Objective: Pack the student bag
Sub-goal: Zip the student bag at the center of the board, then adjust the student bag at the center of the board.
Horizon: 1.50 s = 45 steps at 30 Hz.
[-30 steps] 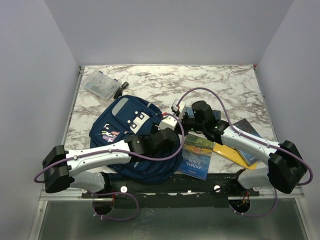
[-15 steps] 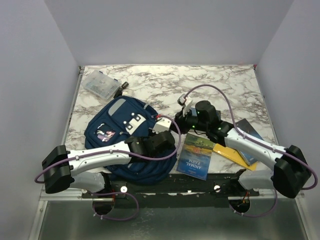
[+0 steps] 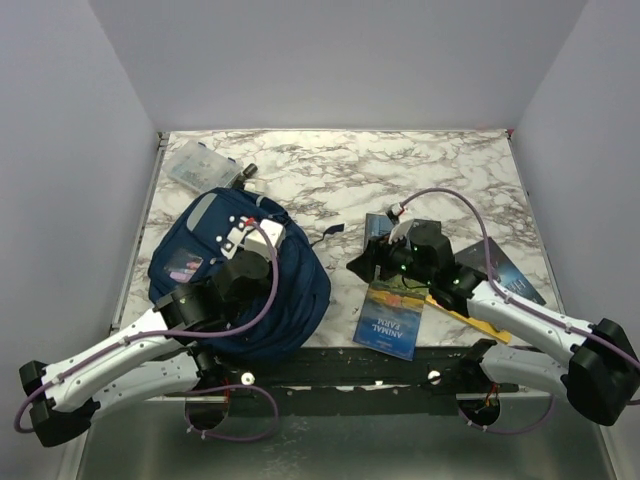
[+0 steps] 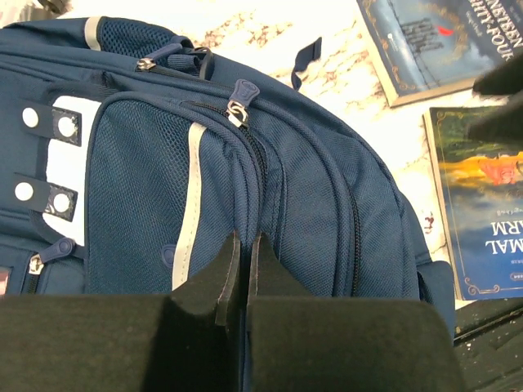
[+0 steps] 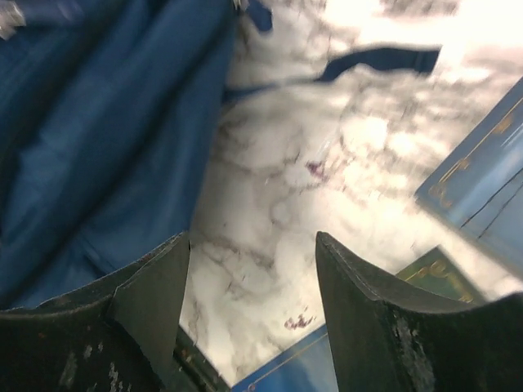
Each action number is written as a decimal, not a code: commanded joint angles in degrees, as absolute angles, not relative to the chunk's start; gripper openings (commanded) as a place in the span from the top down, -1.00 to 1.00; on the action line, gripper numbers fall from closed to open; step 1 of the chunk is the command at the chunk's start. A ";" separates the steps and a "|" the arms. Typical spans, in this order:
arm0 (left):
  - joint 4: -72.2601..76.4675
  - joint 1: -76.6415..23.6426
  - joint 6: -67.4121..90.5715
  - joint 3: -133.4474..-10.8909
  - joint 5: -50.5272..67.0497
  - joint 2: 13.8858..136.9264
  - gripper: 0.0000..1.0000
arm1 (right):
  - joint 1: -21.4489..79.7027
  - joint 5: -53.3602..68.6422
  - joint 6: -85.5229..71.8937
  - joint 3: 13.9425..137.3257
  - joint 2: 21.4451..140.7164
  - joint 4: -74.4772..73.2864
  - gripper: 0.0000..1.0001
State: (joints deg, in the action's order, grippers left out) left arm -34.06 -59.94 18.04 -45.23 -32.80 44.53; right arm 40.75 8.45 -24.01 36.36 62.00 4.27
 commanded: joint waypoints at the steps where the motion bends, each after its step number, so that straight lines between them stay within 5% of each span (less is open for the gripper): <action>1: -29.09 -55.41 12.27 -49.51 -26.05 40.20 1.00 | 40.75 18.50 -31.23 30.48 61.56 14.72 -0.35; 14: -33.50 -50.27 25.30 -55.42 -23.20 43.16 1.00 | 43.89 26.60 -52.41 20.17 65.19 46.87 -0.50; 19: -39.99 -50.28 37.86 -62.84 -26.81 53.01 1.00 | 49.59 18.64 -52.35 19.25 63.94 42.55 -0.99; 37: -47.11 -50.27 50.19 -76.86 -33.72 70.10 1.00 | 56.74 -9.38 -51.66 21.16 51.92 8.33 -1.00; 45: -46.85 -50.26 52.45 -77.66 -34.87 70.63 1.00 | 56.77 0.42 -50.28 19.46 51.43 15.55 -0.99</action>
